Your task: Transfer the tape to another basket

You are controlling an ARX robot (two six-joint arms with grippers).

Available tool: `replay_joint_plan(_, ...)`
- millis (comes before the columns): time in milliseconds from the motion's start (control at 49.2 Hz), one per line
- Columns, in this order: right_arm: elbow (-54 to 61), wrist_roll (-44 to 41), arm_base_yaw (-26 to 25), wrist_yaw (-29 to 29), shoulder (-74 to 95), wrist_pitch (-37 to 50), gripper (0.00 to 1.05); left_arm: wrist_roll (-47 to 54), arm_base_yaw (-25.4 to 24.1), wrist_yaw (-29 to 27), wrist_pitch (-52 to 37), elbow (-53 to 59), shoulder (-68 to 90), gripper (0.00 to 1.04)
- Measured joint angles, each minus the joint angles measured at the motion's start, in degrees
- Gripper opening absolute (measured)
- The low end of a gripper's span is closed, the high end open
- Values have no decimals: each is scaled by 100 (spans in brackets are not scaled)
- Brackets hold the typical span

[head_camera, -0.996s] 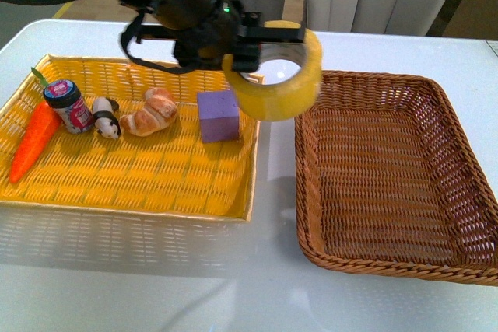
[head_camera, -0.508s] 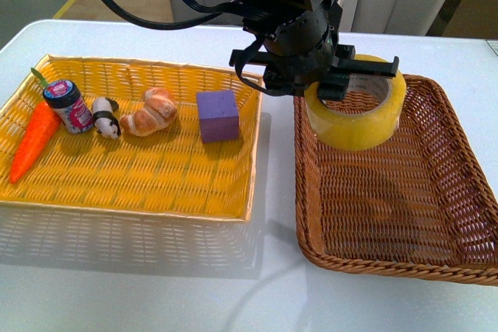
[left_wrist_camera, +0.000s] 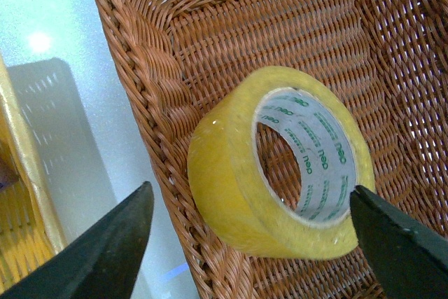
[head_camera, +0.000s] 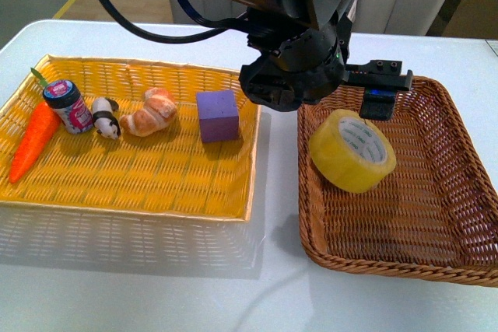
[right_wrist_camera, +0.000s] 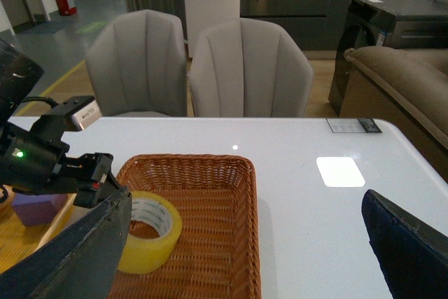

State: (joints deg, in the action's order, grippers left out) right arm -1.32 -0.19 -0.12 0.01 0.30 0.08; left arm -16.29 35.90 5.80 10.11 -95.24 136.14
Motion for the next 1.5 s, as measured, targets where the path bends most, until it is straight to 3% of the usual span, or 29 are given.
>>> replay_joint_plan(61,0,0,0,0,0,0,96,-13,-57,-33,-157,227,-118,97)
replay_joint_plan(752,0,0,0,0,0,0,96,-361,-1563,-396,-2396,4011,-3237,95)
replay_joint_plan(772,0,0,0,0,0,0,96,-243,-1563,-533,-2608,4111,-3252,94)
replay_joint_plan(833,0,0,0,-20,0,0,96,350,-1609,-1622,-4496,4865,-3355,83)
replay_joint_plan(874,0,0,0,-17,-2,0,96,730,-1698,-2013,-5598,5449,-3460,76)
replay_joint_plan(915,0,0,0,-11,-2,0,96,970,-1821,-2127,-6478,6015,-3633,69)
replay_joint_plan(1016,0,2,0,0,-2,0,96,1298,-2092,-2068,-7615,6850,-4181,53)
replay_joint_plan(1301,0,2,0,0,-2,0,96,1528,-2597,-1532,-7604,8129,-5539,3)
replay_joint_plan(1504,0,0,0,-2,-2,0,96,1561,-2900,-1263,-7156,8712,-6575,2)
